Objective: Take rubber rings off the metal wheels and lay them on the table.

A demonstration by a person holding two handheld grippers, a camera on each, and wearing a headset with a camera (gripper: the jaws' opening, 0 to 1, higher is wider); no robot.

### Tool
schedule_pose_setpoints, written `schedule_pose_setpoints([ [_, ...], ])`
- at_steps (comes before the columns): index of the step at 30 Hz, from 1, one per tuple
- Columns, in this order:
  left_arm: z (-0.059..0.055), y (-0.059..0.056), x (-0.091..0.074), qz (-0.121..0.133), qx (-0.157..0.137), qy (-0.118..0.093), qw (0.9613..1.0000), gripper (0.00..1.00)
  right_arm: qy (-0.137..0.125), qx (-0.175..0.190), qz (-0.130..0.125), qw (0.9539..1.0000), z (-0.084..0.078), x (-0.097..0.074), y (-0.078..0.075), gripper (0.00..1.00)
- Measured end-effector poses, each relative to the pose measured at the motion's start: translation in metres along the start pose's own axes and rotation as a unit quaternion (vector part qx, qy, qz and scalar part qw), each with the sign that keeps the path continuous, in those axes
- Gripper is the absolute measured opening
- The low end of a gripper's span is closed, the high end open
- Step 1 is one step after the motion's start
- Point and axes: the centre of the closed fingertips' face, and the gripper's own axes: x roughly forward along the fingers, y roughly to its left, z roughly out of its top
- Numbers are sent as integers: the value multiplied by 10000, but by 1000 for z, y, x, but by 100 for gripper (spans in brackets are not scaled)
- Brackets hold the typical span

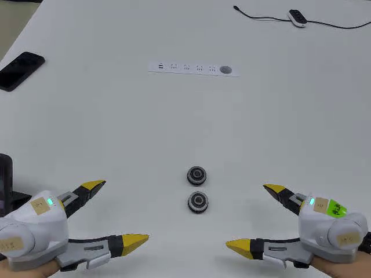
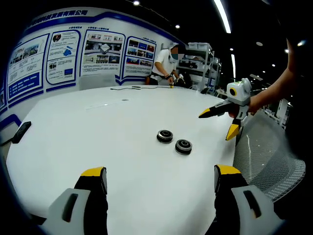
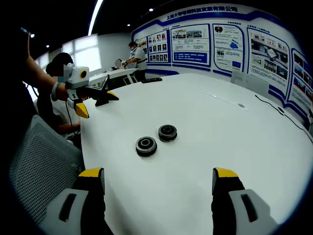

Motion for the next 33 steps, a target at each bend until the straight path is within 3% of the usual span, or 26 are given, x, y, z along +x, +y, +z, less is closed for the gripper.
schedule_pose_setpoints([
  [33,2,-17,26,-370,98,202,9991,70,-68,316,202,9993,8,23,17,79],
])
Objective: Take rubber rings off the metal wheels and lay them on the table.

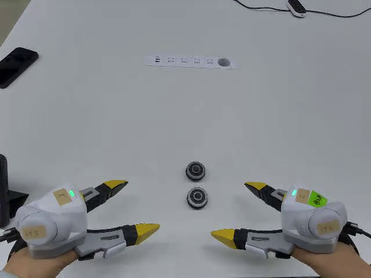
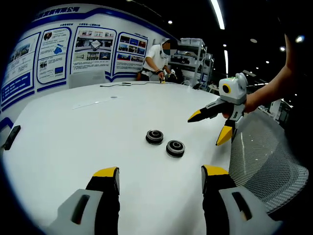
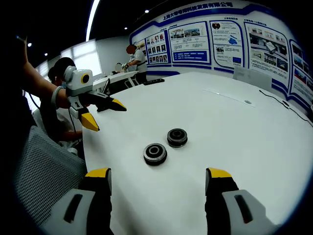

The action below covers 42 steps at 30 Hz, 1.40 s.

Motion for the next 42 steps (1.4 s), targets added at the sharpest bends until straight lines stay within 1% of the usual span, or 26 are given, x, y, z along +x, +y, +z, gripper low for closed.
schedule_pose_setpoints([
  [4,1,0,2,-21,25,14,10000,65,-30,62,59,10000,2,3,3,75],
  [10,3,0,7,-70,37,27,10000,60,-9,133,138,9998,2,8,8,69],
  [14,5,-2,10,-134,62,36,9999,54,2,201,161,9997,2,10,10,68],
  [21,5,-4,16,-215,119,112,9996,50,3,308,177,9994,2,13,10,63],
  [26,5,-4,20,-283,160,147,9994,45,7,394,182,9991,2,15,11,60],
  [29,7,-6,22,-314,198,161,9992,43,16,454,191,9988,1,17,11,59],
  [33,7,-7,27,-363,237,219,9988,41,4,531,204,9984,1,19,13,58],
  [35,9,-7,28,-372,270,215,9987,41,-1,546,209,9983,1,20,14,58],
  [42,13,-14,38,-506,349,250,9978,36,-22,648,229,9976,0,24,15,57],
])
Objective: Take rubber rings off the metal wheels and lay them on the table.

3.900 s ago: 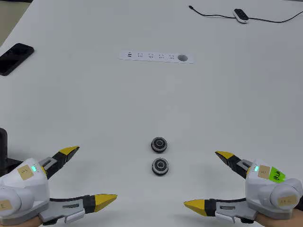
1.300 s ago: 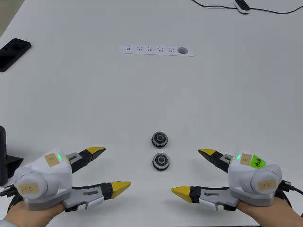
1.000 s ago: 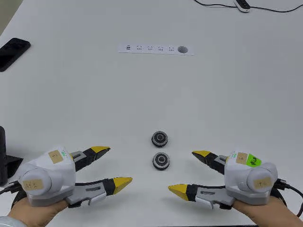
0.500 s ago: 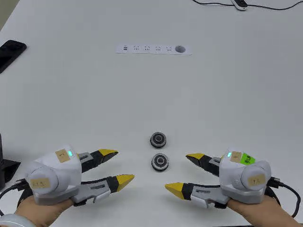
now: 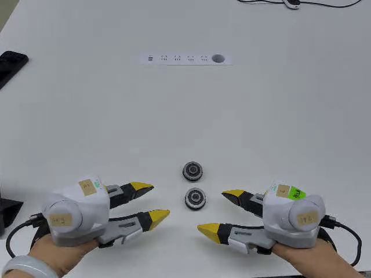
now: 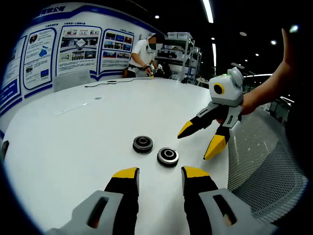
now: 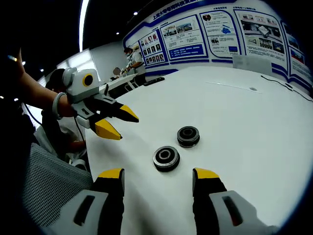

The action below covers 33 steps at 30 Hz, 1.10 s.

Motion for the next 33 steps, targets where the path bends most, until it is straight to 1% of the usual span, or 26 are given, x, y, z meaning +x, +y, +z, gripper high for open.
schedule_pose_setpoints([
  [2,1,-1,3,-46,43,-3,10000,34,-4,65,20,10000,0,1,1,57],
  [6,3,-2,8,-106,83,12,9999,31,-25,72,42,10000,1,2,2,56],
  [9,4,-2,11,-123,89,25,9999,31,-26,110,54,9999,1,3,3,56],
  [15,5,-3,16,-173,169,86,9997,25,-99,225,59,9997,4,4,1,55],
  [22,4,-3,24,-231,230,175,9993,21,-74,320,100,9994,3,7,1,54],
  [27,5,-4,28,-288,298,214,9989,18,-66,399,124,9991,1,9,3,52],
  [33,7,-7,34,-378,404,279,9981,17,-115,512,150,9985,3,11,4,50],
])
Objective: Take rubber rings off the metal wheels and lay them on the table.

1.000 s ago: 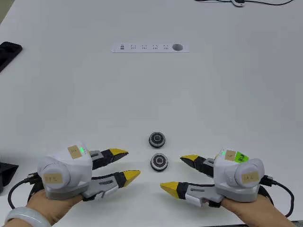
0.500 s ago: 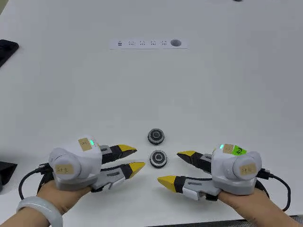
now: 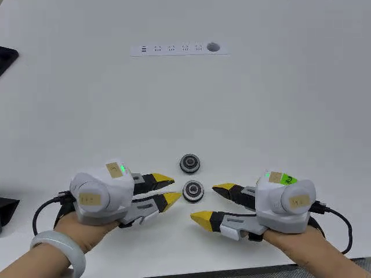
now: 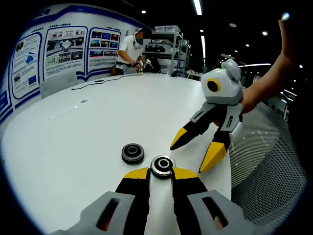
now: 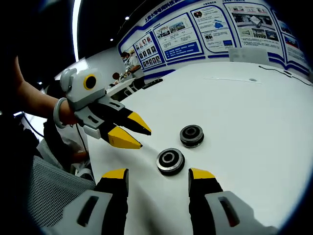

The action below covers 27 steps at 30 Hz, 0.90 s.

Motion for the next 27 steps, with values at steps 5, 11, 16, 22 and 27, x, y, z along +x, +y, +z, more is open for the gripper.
schedule_pose_setpoints([
  [5,1,-2,5,-77,111,58,9999,15,-37,40,18,10000,1,1,1,49],
  [11,3,-2,13,-157,225,158,9995,14,-88,159,20,9998,1,2,0,49],
  [16,4,-4,21,-234,385,252,9987,13,-139,284,31,9995,2,2,-1,47],
  [22,2,-6,28,-338,523,378,9973,13,-175,358,25,9992,2,2,-2,46],
  [27,2,-5,32,-388,581,433,9966,13,-194,403,12,9990,2,2,-3,46],
])
